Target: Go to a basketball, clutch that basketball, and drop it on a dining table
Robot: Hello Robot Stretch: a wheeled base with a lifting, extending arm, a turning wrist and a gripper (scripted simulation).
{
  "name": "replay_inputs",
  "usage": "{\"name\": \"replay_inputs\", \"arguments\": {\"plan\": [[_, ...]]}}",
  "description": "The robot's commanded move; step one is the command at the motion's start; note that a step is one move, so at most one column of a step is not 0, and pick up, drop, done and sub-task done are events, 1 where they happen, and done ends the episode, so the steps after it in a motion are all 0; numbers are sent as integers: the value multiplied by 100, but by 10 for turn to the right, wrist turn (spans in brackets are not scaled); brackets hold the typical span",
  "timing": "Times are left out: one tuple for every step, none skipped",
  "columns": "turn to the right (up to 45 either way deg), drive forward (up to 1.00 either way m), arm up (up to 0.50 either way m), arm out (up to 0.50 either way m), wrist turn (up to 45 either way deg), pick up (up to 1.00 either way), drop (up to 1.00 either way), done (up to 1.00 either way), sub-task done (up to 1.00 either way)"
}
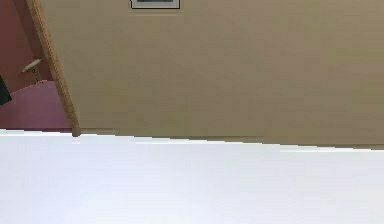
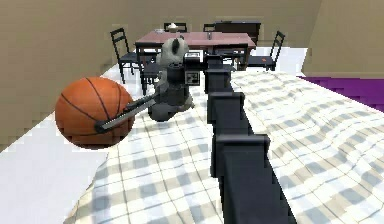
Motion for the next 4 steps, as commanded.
{"name": "replay_inputs", "arguments": {"plan": [[0,0,0,0,-450,0,0,0,0],[0,0,0,0,-90,0,0,0,0],[0,0,0,-32,0,0,0,0,0],[-450,0,0,0,0,0,0,0,0]]}}
